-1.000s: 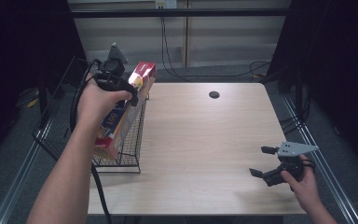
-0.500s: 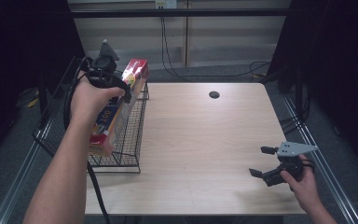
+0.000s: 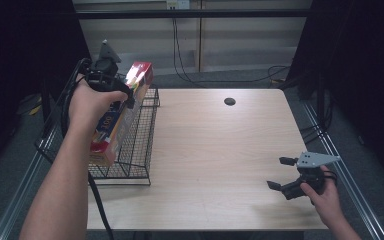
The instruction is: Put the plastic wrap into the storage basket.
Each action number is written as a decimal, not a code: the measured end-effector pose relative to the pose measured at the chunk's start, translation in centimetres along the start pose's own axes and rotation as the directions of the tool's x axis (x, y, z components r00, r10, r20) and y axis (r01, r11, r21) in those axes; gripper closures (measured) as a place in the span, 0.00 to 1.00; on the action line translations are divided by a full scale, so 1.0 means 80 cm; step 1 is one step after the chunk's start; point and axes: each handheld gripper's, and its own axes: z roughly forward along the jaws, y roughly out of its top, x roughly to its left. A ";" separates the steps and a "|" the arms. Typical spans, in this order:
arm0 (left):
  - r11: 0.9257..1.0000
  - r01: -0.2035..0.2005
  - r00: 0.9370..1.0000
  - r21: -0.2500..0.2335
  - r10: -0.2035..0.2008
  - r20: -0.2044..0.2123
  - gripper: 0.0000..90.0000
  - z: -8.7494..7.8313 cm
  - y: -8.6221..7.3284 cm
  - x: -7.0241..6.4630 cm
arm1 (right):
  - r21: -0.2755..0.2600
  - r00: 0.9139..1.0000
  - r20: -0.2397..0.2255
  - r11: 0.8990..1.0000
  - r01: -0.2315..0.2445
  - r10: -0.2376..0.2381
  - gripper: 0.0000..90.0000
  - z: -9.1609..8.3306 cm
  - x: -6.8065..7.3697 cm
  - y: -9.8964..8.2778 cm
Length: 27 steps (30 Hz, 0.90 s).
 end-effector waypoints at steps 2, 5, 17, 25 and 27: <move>1.000 0.006 1.000 0.000 -0.006 -0.001 0.50 -0.001 0.000 0.003 | 0.002 1.000 0.000 1.000 -0.001 0.001 0.02 0.000 0.000 0.000; 1.000 0.017 1.000 -0.003 -0.017 -0.007 0.50 -0.002 0.000 0.008 | 0.000 1.000 0.002 1.000 0.000 0.000 0.02 0.000 0.000 0.000; 0.999 0.039 0.999 -0.013 -0.039 -0.028 0.50 -0.010 -0.001 0.026 | 0.005 1.000 0.005 1.000 -0.002 0.002 0.02 0.000 0.000 0.000; 0.998 0.053 0.998 -0.016 -0.053 -0.035 0.50 -0.009 -0.002 0.033 | 0.003 1.000 0.003 1.000 -0.002 0.002 0.02 0.001 0.001 0.000; 0.998 0.057 0.998 -0.018 -0.057 -0.036 0.50 -0.010 -0.003 0.036 | 0.005 1.000 0.005 1.000 -0.002 0.002 0.02 0.001 0.001 0.000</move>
